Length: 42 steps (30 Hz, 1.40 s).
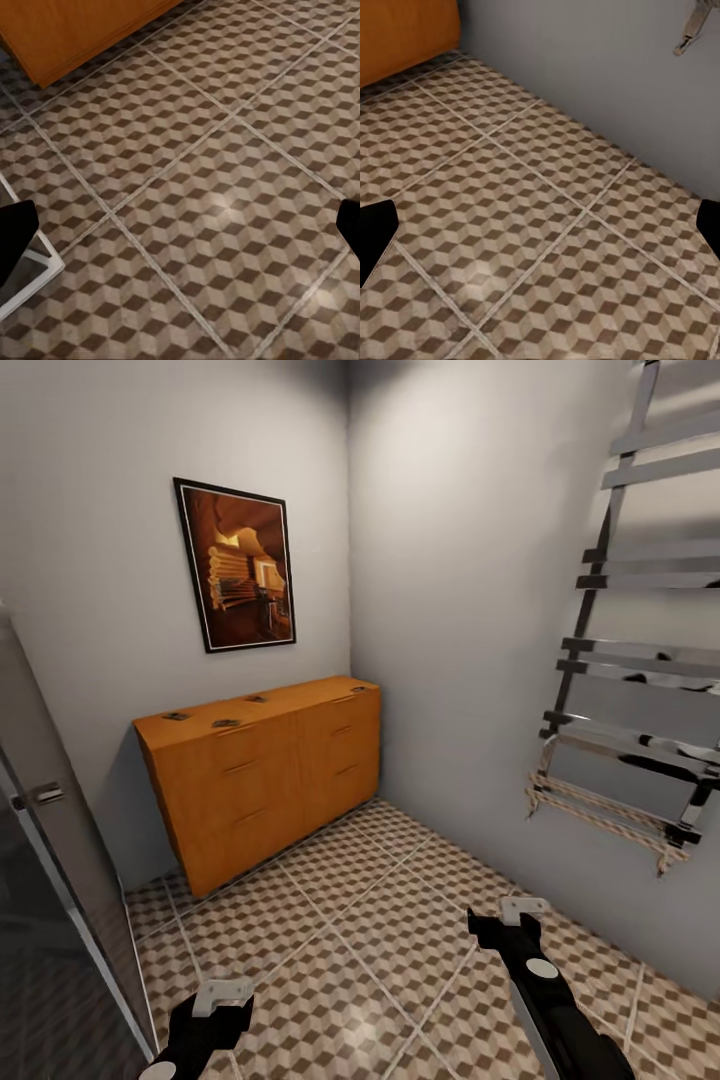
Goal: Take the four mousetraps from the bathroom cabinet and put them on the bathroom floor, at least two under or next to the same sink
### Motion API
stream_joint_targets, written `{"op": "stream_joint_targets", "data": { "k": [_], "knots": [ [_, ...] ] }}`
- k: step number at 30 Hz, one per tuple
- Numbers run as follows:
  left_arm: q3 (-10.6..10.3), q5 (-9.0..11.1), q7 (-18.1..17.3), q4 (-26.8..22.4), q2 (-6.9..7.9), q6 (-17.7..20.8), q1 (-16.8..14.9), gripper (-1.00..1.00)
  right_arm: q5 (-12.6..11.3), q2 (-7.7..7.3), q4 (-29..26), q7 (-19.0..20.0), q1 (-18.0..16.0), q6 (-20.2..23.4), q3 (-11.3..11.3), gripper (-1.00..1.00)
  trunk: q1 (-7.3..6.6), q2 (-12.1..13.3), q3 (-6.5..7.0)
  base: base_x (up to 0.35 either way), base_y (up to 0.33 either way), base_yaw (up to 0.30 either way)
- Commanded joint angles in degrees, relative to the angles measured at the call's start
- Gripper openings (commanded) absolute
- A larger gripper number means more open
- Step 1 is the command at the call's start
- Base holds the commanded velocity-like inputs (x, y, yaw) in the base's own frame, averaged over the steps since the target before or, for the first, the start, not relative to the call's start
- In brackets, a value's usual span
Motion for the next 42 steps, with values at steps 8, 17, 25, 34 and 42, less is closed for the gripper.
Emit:
{"op": "stream_joint_targets", "data": {
  "k": [8,17,25,34,42],
  "knots": [
    [-0.2,0.1,0.4,0.1,0.06,0.3,0.0,1.00,0.0,0.03,-0.1,-0.2,0.0,0.4,0.1,1.00,0.01,0.0,-0.06,0.157,-0.166,0.254],
    [-0.2,0.2,0.3,0.2,0.05,0.3,0.0,1.00,0.0,0.06,-0.1,-0.2,0.0,0.4,0.1,1.00,0.01,0.0,-0.06,0.217,-0.212,0.254],
    [-0.3,0.2,0.3,0.3,0.00,0.3,0.0,1.00,0.0,0.06,-0.1,-0.2,0.0,0.4,0.1,1.00,0.01,0.0,-0.06,0.228,-0.217,0.254],
    [-0.4,0.2,0.3,0.3,-0.03,0.3,0.0,1.00,0.0,0.06,0.0,-0.2,0.0,0.4,0.1,1.00,0.01,0.0,-0.06,0.229,-0.217,0.254],
    [-1.2,0.0,0.3,0.0,-0.24,0.2,0.0,1.00,0.0,0.06,0.1,-0.2,0.0,0.4,0.1,1.00,0.01,0.0,-0.06,0.170,-0.160,0.254]
  ]
}}
